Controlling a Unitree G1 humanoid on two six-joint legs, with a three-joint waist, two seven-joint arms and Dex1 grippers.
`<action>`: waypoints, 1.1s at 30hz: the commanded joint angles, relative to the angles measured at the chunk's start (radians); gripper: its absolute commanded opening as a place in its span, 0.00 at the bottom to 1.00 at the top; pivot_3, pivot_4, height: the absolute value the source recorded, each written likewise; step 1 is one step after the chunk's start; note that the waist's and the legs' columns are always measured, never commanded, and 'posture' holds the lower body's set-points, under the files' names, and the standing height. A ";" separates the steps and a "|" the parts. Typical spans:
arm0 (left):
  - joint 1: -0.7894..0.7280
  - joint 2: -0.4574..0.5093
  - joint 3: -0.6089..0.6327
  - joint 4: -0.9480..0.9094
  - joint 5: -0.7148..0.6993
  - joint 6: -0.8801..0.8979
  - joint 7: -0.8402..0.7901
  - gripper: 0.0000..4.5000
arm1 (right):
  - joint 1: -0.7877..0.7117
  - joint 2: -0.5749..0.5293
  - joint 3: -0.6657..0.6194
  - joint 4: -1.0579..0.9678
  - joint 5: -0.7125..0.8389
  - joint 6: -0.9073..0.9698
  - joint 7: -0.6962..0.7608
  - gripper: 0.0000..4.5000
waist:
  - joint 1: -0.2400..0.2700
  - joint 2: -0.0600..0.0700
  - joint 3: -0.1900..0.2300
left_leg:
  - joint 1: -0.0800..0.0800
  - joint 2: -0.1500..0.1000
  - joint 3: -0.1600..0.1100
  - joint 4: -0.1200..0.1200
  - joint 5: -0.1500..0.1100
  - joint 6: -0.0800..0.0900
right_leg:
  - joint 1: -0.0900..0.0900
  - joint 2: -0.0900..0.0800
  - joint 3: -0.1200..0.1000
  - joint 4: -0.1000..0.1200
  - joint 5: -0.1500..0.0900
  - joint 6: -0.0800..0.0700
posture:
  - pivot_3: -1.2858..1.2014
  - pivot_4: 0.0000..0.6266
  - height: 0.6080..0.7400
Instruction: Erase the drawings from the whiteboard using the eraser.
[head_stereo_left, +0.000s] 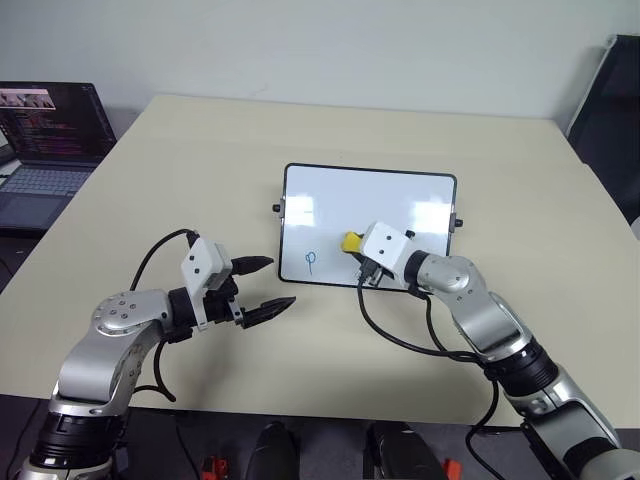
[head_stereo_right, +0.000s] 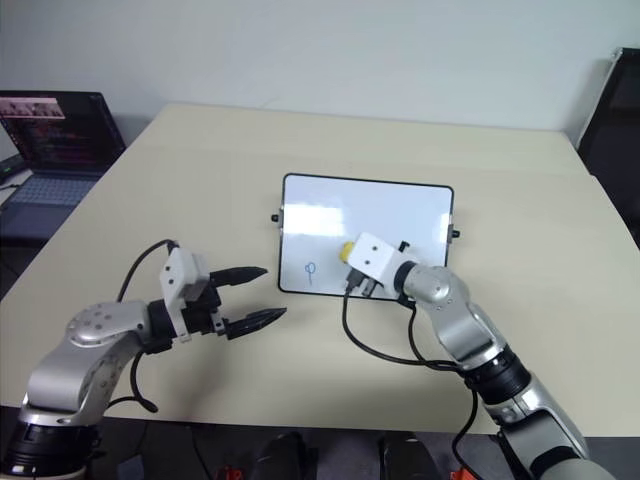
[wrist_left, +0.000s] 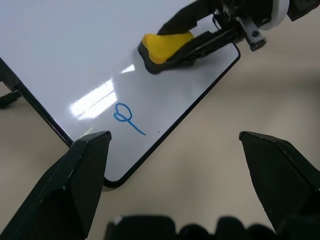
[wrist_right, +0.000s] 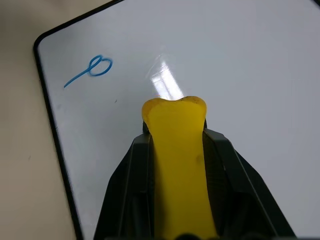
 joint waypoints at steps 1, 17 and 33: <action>-0.013 0.000 0.002 -0.012 -0.003 -0.024 -0.006 1.00 | 0.017 -0.017 -0.025 0.013 -0.023 0.036 -0.005 0.22 | -0.001 0.000 0.000 | 0.000 0.000 0.000 0.001 0.000 0.000 | 0.000 0.000 0.000 0.000 0.000 -0.001 | 0.52 0.24 1.00; -0.018 -0.002 -0.001 -0.012 -0.009 -0.018 -0.007 1.00 | 0.031 -0.059 0.035 -0.014 -0.066 0.004 0.078 0.22 | -0.001 0.000 0.000 | 0.001 0.000 0.001 0.003 0.005 0.004 | 0.001 0.000 0.001 -0.001 0.006 -0.004 | 0.52 0.24 1.00; -0.009 0.003 0.005 -0.014 -0.011 -0.013 -0.007 1.00 | 0.003 0.006 -0.011 0.026 -0.172 -0.011 -0.059 0.22 | -0.001 -0.001 0.000 | 0.001 0.000 0.001 0.003 0.006 0.004 | 0.000 0.000 0.002 -0.001 0.008 -0.005 | 0.52 0.24 1.00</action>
